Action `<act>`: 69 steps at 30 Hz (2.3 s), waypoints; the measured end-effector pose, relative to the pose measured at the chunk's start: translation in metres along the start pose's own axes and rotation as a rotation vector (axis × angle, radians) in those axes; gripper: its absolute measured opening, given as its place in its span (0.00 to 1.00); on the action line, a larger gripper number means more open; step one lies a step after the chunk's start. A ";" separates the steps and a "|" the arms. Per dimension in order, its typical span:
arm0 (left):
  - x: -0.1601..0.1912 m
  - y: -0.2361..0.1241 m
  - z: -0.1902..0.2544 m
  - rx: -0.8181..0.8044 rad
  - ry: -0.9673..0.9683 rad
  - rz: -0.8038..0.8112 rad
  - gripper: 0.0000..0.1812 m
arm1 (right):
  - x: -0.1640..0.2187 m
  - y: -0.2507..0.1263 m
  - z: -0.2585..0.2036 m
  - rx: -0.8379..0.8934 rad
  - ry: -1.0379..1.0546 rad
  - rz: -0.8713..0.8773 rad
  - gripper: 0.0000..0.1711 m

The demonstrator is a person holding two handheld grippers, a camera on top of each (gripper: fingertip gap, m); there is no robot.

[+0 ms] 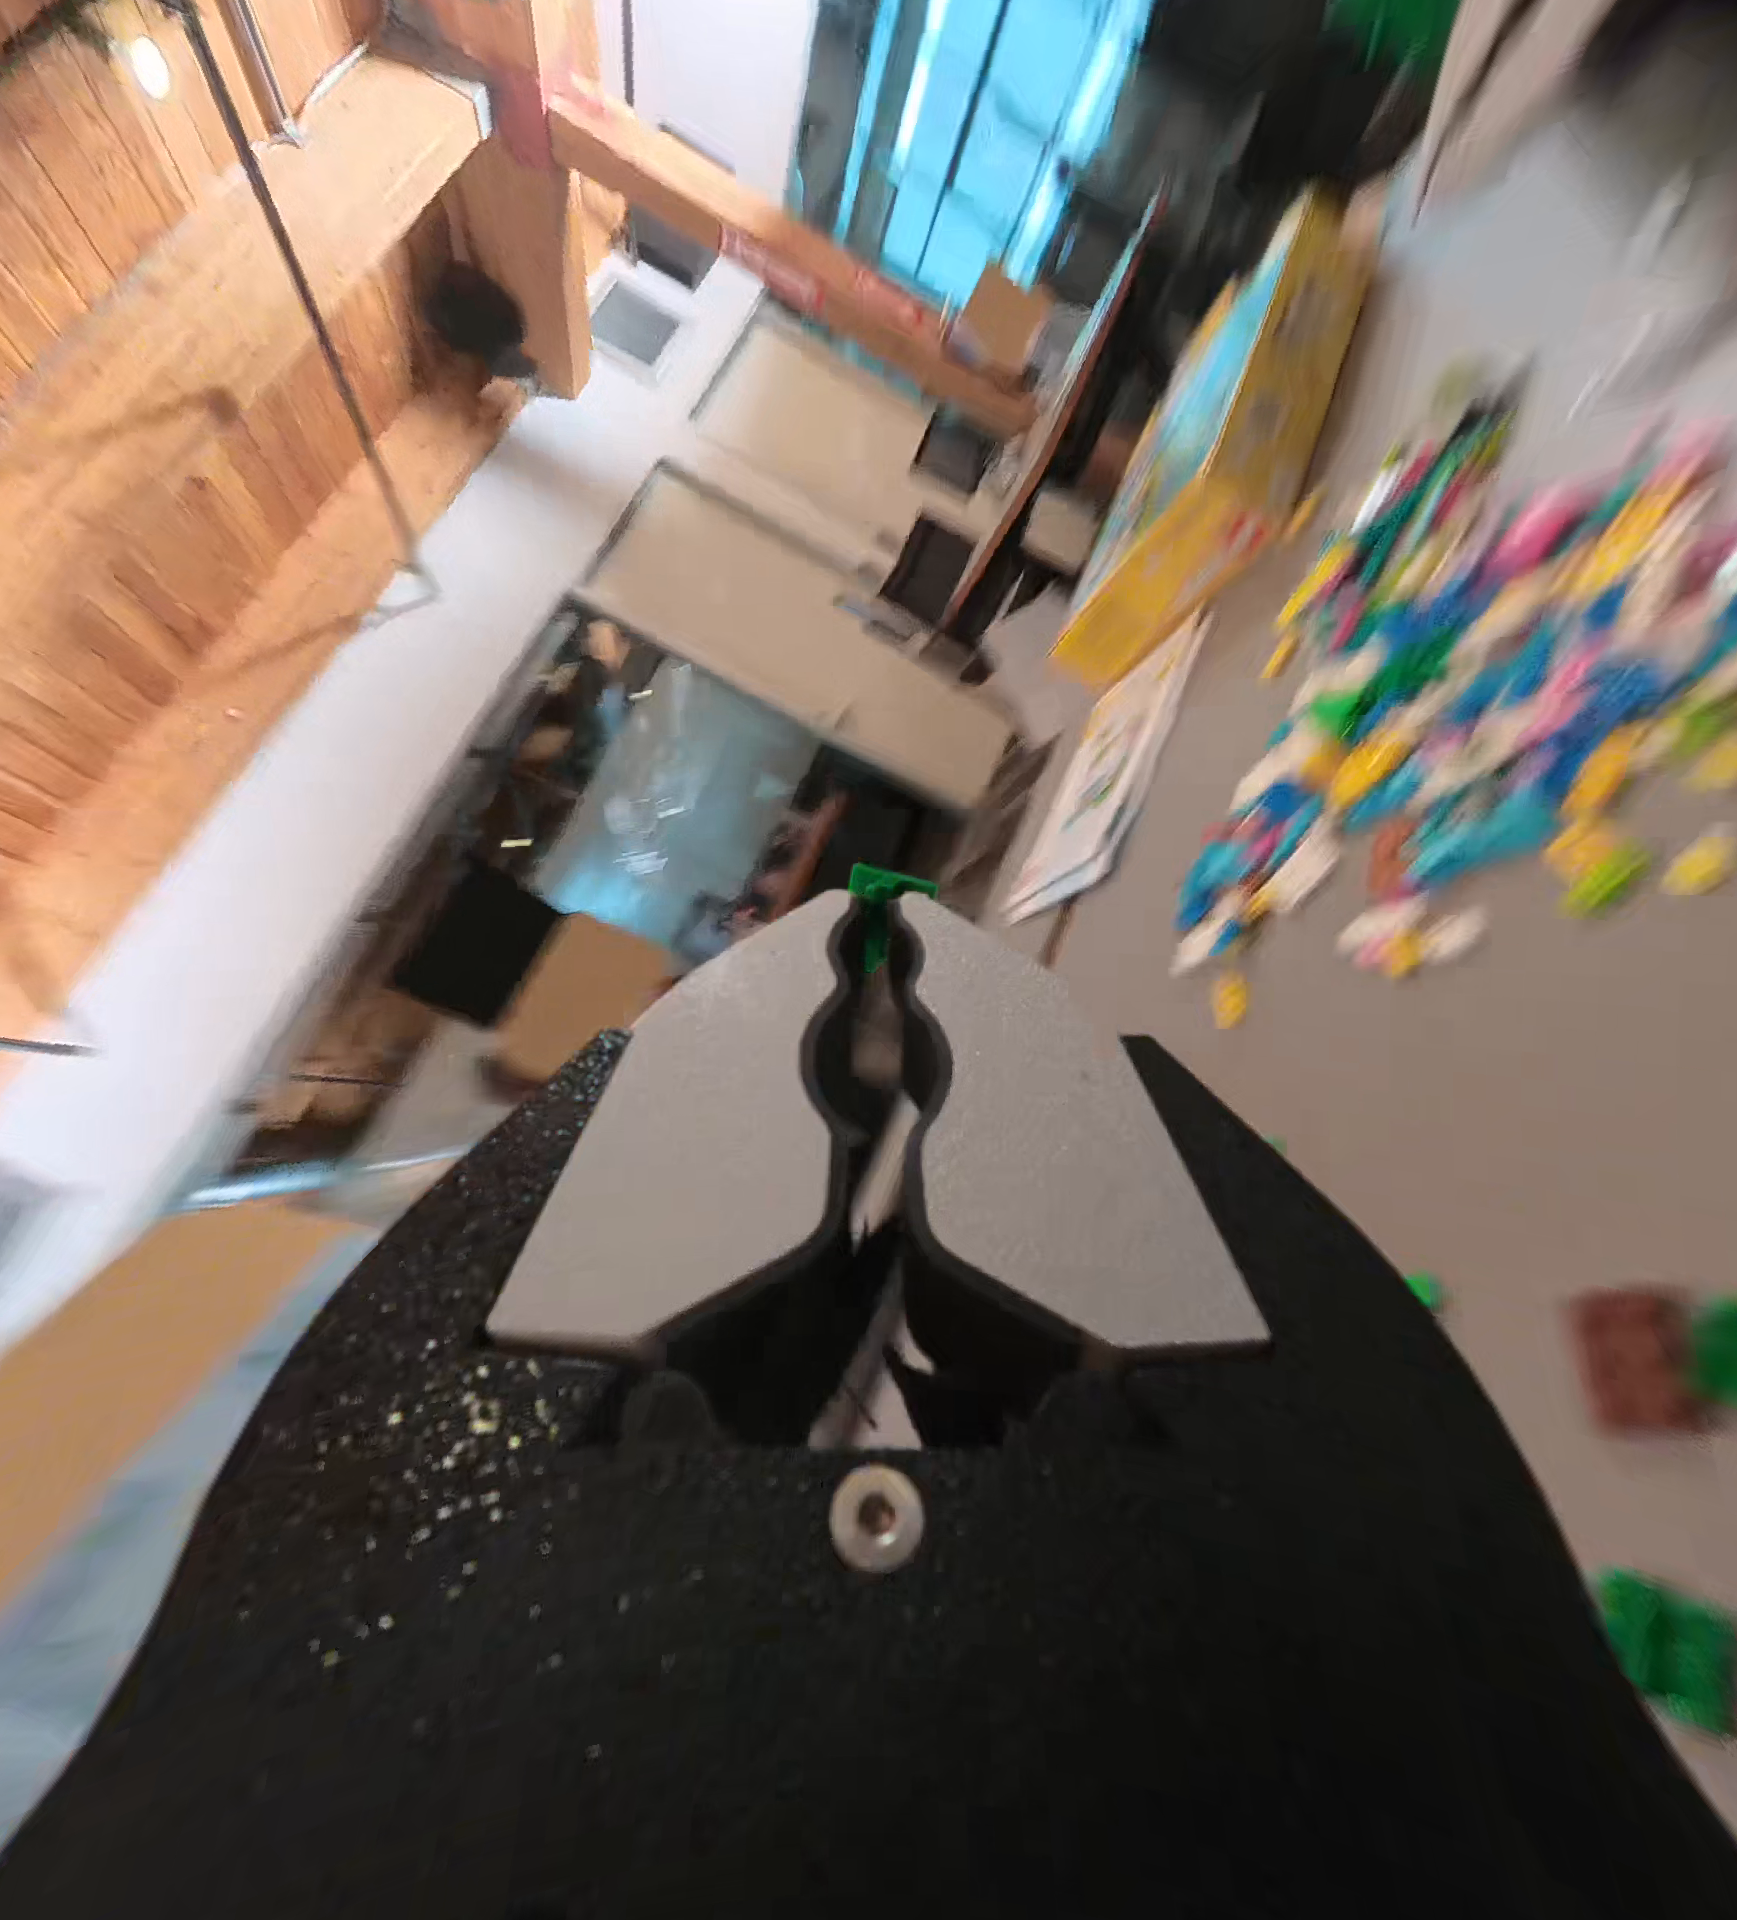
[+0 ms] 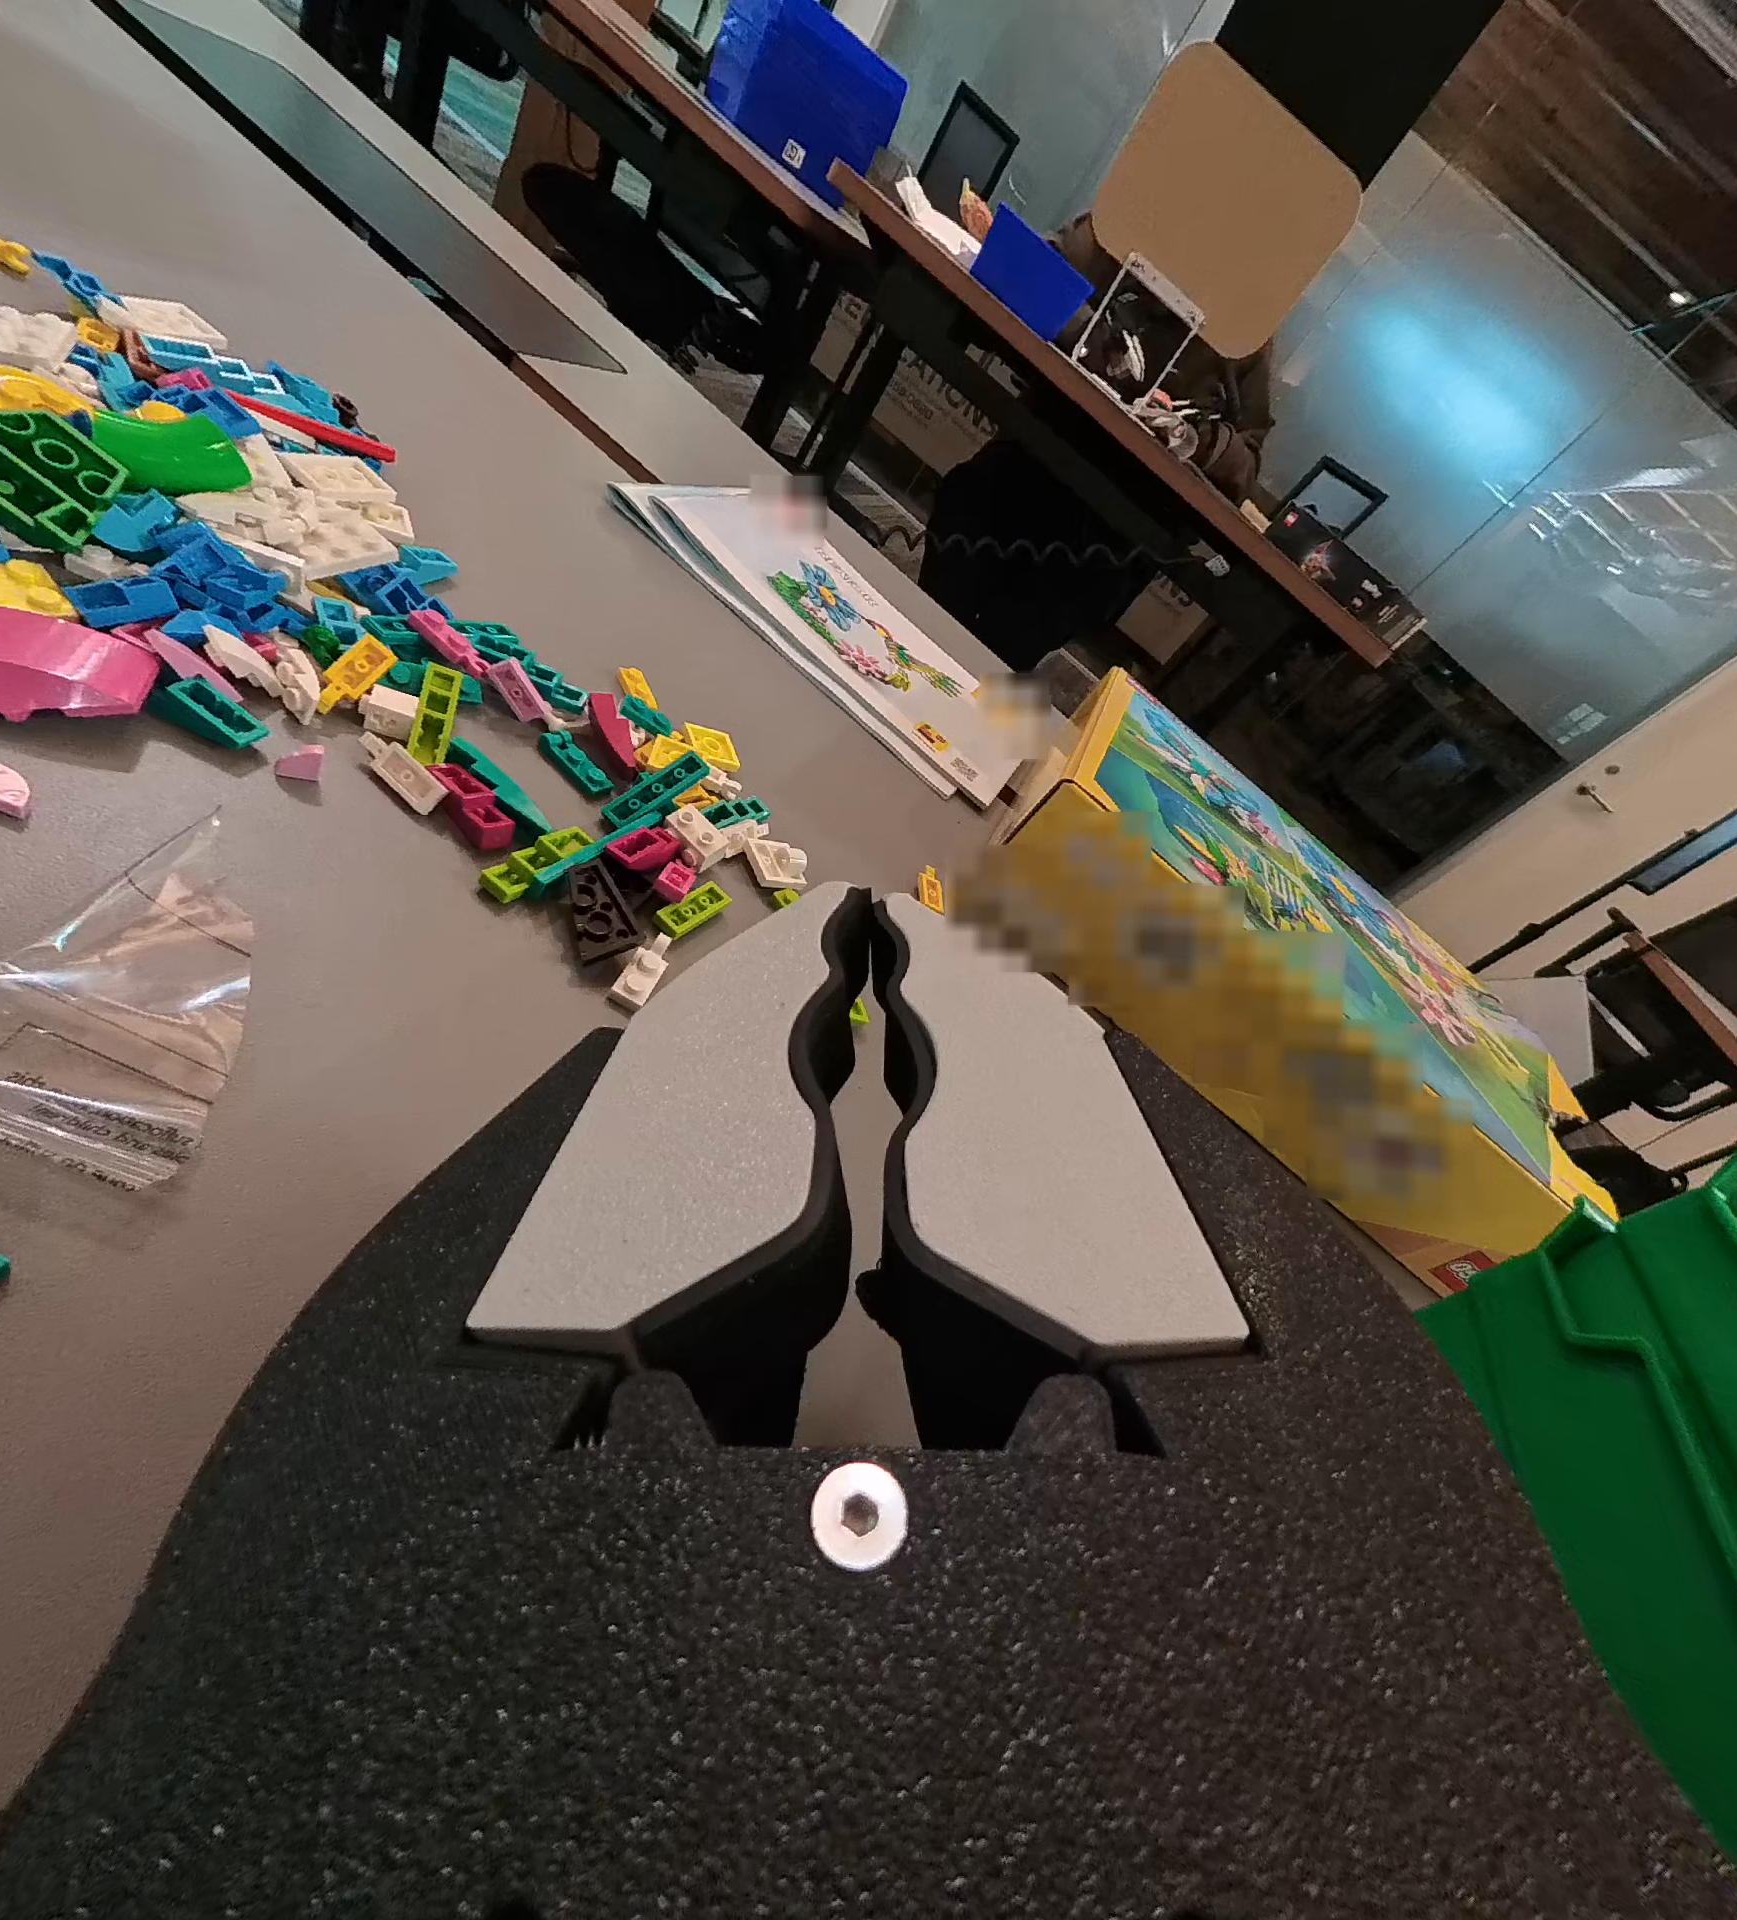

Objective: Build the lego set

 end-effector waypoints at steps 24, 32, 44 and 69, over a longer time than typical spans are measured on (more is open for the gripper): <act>0.152 -0.205 0.051 0.675 -0.770 -1.347 0.02 | 0.000 0.001 -0.002 -0.007 -0.009 -0.003 0.00; 0.153 -0.206 0.056 0.686 -0.953 -1.343 0.12 | 0.000 0.001 -0.002 -0.007 -0.016 -0.006 0.00; 0.114 -0.117 0.040 0.600 -0.849 -0.927 0.18 | 0.001 0.002 -0.004 -0.013 -0.023 -0.013 0.00; 0.130 -0.070 0.081 0.667 -0.809 -0.917 0.09 | 0.000 0.002 -0.007 -0.031 -0.031 -0.009 0.00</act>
Point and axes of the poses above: each gripper's, where its closed fingertips meet, y out along the fingers, x out of its underside, z = x × y across the jaws, the point moved 2 cm from there along -y, back along the fingers, and after that the axes turned 2 degrees about -z, right-handed, at the moved point
